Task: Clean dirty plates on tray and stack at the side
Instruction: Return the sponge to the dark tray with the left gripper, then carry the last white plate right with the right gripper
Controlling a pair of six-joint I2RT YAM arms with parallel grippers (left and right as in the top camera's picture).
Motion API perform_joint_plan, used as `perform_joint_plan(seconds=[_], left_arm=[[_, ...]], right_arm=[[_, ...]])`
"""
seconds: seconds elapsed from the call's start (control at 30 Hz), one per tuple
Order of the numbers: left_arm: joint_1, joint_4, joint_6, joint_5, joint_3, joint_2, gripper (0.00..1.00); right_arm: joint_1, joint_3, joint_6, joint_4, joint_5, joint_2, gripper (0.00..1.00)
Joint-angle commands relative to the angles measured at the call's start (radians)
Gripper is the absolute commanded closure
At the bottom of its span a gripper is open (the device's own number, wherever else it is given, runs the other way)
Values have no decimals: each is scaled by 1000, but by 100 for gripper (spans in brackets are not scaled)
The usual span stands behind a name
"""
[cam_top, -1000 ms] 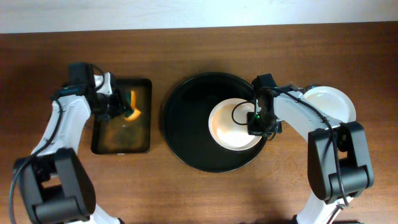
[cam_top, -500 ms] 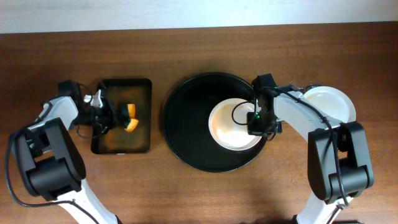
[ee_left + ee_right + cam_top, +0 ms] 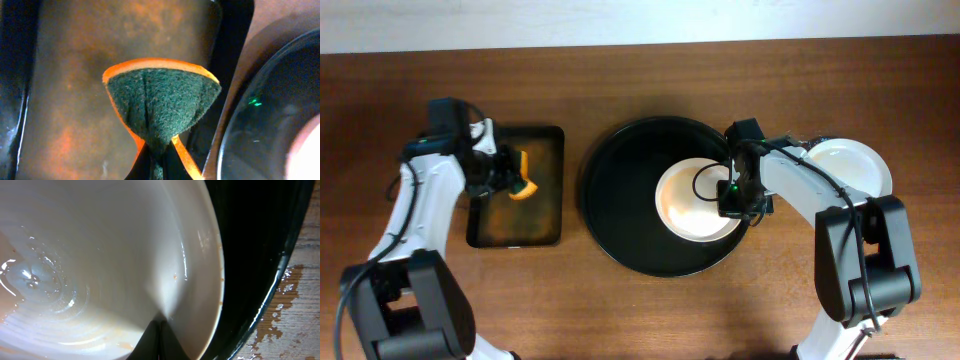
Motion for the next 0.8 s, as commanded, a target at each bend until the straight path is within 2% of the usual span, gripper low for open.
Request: perform_joint_plan(seconds=[0.0,0.27,0.33,0.47,0.5,0.53,0.57,0.67,0.77], left_arm=[[-87,3,-1,-260,-33,21,100],[-115,45,-2,-278,-64,224,100],[-115,43,-2,-277,-62,230,100],[-115,-25,5,-278,39,194,89],[-115,-31,39,-278,72,172,85],[-118,-31,59,-278,96,144,71],[-118,-31,60,-278,105,120,0],[-118,-69,58,-277,107,33,0],[-118,-162,58,-186,106,-22,0]], right_arm=[[-3,-28,8,-6,13,12,96],[-3,-28,8,-8,13,12,96],[-3,-28,8,-8,13,12,96],[-3,-28,8,-8,13,12,96],[-3,-28,8,-8,13,12,96],[-3,-28,8,-8,13,12,96],[-3,-28,8,-8,13,12,96],[-3,-28,8,-8,13,12,96],[-3,-23,6,-18,2,11,96]])
